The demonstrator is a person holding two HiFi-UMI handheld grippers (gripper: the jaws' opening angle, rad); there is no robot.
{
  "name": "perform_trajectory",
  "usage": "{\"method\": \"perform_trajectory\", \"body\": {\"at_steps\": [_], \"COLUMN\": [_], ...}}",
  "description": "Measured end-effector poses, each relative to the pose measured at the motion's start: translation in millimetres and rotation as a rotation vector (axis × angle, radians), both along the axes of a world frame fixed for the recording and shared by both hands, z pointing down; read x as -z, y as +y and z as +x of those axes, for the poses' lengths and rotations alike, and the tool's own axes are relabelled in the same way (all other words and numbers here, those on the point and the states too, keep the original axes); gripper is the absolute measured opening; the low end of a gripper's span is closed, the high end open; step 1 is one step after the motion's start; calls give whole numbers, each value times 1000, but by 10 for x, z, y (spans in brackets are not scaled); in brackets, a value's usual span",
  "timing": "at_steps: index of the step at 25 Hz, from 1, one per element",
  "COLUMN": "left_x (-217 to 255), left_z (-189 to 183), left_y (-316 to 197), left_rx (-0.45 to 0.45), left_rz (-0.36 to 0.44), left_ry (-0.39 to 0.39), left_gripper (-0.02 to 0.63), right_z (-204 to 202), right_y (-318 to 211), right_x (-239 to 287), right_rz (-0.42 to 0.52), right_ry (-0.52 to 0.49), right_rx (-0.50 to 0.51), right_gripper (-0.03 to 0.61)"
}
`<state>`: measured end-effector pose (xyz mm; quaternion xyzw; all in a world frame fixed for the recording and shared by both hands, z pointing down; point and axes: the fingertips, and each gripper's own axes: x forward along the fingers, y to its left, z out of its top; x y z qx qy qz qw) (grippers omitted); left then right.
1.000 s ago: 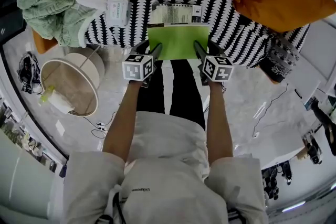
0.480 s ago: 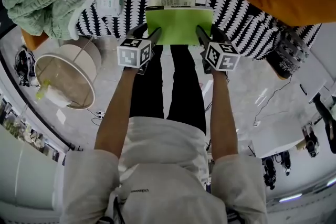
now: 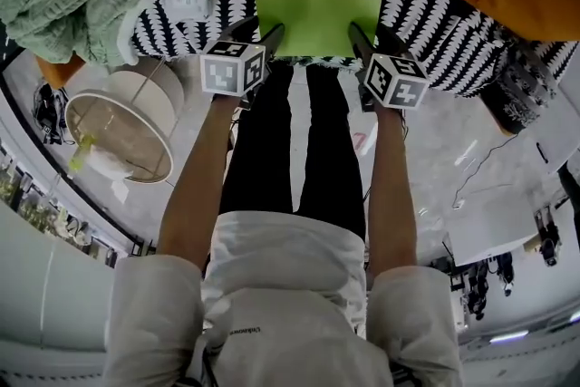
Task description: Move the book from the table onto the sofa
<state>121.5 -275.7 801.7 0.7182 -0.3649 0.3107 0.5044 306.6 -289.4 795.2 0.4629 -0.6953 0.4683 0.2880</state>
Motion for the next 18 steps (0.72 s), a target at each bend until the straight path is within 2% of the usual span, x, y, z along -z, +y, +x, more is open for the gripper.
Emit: {"method": "perform_trajectory", "body": {"at_steps": [4,18], "left_x": [-98,-475], "left_z": [11,-51], "left_y": [-46,-268], "left_rx": [-6,32], "left_rz": [-28,-27], "left_ry": [11,8], "left_gripper": [213,212], "right_z": [11,-46], "right_y": [-75,-210], "right_x": [-78,-434], "right_rz": [14,7], "right_ry": [18,24], "right_rx": [13,8], "right_gripper": [212,212]}}
